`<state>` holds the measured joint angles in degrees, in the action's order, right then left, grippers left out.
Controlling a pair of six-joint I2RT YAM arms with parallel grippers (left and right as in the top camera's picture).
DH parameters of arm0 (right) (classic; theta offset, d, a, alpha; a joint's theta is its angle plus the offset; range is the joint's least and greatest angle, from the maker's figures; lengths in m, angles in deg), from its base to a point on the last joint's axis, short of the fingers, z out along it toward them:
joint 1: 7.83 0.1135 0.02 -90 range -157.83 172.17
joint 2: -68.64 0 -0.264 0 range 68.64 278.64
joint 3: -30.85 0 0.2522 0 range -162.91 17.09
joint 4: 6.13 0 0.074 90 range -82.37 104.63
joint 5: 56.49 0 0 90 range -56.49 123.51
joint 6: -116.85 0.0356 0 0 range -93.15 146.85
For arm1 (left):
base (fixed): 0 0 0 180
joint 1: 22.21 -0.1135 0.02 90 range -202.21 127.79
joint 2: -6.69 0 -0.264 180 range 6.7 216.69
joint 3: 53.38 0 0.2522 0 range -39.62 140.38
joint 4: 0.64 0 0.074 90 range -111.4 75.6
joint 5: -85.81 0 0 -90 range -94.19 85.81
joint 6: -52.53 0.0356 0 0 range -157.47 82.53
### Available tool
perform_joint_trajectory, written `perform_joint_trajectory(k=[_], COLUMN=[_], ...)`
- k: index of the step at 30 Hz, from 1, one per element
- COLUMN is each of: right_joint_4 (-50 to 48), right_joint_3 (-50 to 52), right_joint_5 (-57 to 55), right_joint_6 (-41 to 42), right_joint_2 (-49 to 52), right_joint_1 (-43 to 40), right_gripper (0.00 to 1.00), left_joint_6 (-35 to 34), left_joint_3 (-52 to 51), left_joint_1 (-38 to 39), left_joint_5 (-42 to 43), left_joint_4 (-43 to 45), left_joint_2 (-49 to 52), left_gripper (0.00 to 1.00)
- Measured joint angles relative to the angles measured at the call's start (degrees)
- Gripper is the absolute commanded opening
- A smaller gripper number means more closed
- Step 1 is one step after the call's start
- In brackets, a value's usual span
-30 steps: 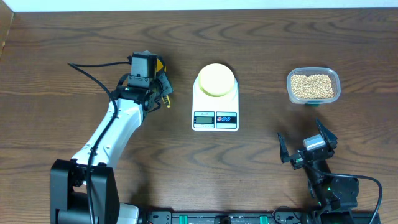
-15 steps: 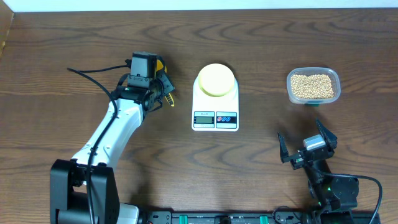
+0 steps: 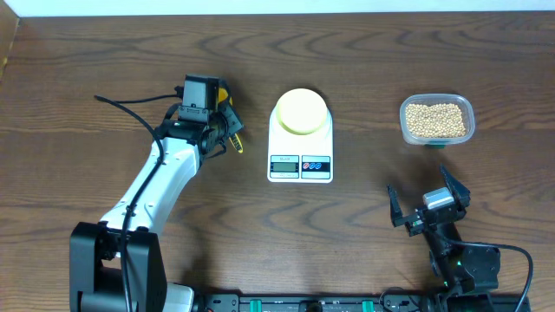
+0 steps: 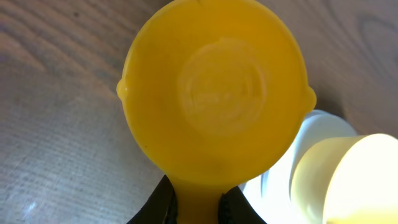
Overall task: Scoop item into bowl and weigh 50g on scale
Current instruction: 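Lift the yellow scoop off the table with the left gripper, then move the right gripper forward toward the scoop held by the left gripper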
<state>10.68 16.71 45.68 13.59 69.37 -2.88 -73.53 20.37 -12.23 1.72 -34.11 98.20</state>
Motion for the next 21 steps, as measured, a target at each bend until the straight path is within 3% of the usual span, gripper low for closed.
perform_joint_trajectory(k=[16, 21], right_joint_4=[-0.2, -6.7], right_joint_3=[0.0, 0.0], right_joint_5=[1.5, 3.5], right_joint_6=[0.5, -0.2], right_joint_2=[0.0, 0.0], right_joint_1=[0.0, 0.0], right_gripper=[0.99, 0.99], left_joint_6=[0.0, 0.0], left_joint_3=[0.0, 0.0], left_joint_1=[0.0, 0.0], left_joint_5=[0.0, 0.0], left_joint_4=[-0.9, -0.9], left_joint_2=[0.0, 0.0], left_gripper=[0.08, 0.08])
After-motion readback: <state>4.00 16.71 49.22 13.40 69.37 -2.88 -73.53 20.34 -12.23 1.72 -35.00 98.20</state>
